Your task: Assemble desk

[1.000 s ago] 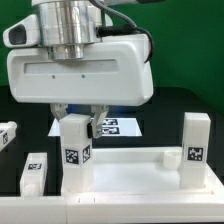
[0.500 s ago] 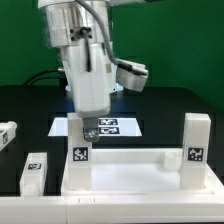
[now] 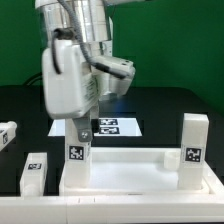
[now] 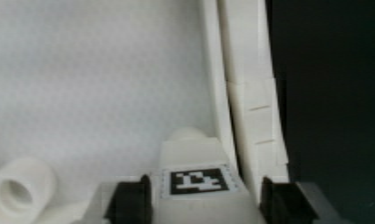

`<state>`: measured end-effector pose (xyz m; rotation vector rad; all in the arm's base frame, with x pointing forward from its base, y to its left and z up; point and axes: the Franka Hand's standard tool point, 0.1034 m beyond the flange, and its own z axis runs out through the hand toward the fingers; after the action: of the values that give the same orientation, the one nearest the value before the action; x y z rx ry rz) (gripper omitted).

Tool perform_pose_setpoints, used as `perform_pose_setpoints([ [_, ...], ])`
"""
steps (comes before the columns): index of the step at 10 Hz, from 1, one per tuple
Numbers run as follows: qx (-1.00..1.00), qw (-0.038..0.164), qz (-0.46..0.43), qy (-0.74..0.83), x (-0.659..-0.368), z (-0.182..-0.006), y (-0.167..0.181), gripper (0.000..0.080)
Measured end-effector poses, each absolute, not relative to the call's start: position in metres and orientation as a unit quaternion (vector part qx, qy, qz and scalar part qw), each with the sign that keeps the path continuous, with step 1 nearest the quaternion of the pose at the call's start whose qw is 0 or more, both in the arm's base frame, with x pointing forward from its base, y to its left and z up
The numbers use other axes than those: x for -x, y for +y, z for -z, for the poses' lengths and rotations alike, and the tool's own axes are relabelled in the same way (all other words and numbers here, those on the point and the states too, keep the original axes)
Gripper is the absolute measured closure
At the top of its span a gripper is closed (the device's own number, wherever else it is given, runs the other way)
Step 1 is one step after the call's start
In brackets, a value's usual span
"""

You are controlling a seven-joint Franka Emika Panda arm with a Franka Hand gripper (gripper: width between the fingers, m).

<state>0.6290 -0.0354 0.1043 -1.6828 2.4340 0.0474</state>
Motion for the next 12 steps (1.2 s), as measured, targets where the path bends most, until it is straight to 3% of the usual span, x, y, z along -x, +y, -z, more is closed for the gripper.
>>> perform_pose_setpoints([
  [4, 0.465, 0.096, -0.017, 0.880, -0.629, -0.102, -0.035, 0.0506],
  [5, 0.469, 0.096, -0.017, 0.878, -0.629, -0.102, -0.035, 0.0422],
  [6, 0.470, 0.096, -0.017, 0.877, -0.629, -0.102, -0.034, 0.0284],
  [7, 0.485, 0.101, -0.017, 0.868, -0.631, -0.110, -0.029, 0.0284],
  [8, 0.512, 0.105, -0.023, 0.852, -0.632, -0.125, -0.019, 0.0179],
  [9, 0.545, 0.096, -0.034, 0.832, -0.631, -0.137, -0.010, 0.0159],
  [12, 0.540, 0.099, -0.032, 0.835, -0.632, -0.132, -0.010, 0.0151],
])
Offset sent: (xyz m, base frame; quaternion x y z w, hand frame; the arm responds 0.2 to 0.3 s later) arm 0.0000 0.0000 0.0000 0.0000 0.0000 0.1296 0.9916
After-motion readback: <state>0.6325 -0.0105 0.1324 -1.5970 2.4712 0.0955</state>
